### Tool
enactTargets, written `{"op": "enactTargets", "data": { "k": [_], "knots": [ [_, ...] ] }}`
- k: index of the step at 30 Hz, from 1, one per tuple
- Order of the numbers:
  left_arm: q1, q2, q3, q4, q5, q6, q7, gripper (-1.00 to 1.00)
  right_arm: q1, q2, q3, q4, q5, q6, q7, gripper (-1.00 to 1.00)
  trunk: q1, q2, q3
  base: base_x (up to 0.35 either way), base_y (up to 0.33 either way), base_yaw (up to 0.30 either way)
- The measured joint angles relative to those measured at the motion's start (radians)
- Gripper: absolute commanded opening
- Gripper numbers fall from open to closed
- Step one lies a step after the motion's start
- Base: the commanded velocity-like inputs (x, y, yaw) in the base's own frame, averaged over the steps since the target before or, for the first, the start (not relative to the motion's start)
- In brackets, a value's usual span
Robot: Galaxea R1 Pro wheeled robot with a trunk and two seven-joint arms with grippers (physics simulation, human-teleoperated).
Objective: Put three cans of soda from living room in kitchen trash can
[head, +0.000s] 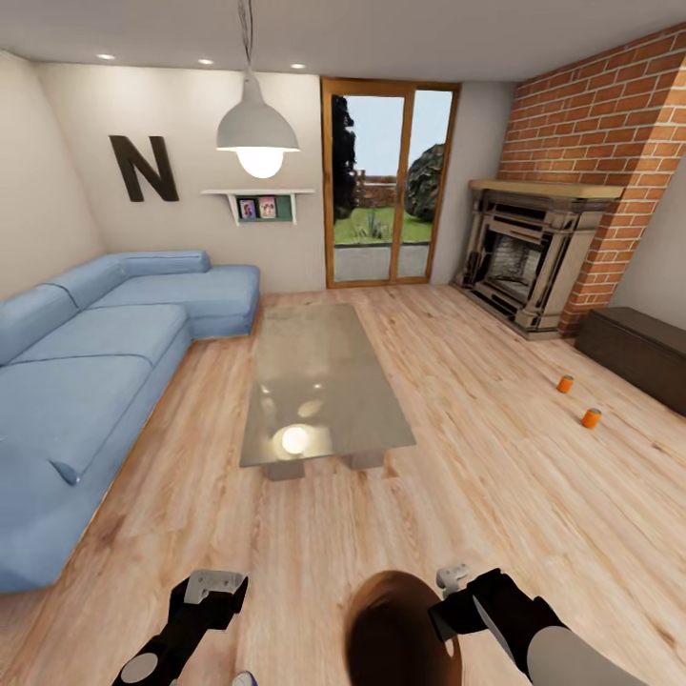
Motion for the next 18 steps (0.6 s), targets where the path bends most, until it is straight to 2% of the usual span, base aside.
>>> {"op": "enactTargets", "data": {
  "k": [5,14,16,18],
  "knots": [
    [0.0,0.0,0.0,0.0,0.0,-0.002,0.0,1.0,0.0,0.0,-0.002,-0.001,0.001,-0.001,0.0,-1.0,0.0,0.0,0.0,0.232,0.124,0.0],
    [-0.001,-0.002,0.001,0.014,-0.003,0.017,0.006,1.0,-0.001,-0.008,-0.016,-0.015,-0.006,0.0,0.005,-1.0,0.0,0.0,0.0,0.275,0.014,0.0],
    [-0.007,-0.007,0.003,0.081,-0.005,0.051,0.022,1.0,-0.002,-0.012,-0.021,-0.02,-0.006,0.01,0.006,-1.0,0.0,0.0,0.0,0.293,0.001,0.0],
    [-0.023,-0.009,0.004,0.154,-0.003,0.076,0.066,1.0,-0.006,-0.013,-0.035,-0.024,-0.013,0.045,0.007,-1.0,0.0,0.0,0.0,0.232,0.001,0.0]
  ]
}}
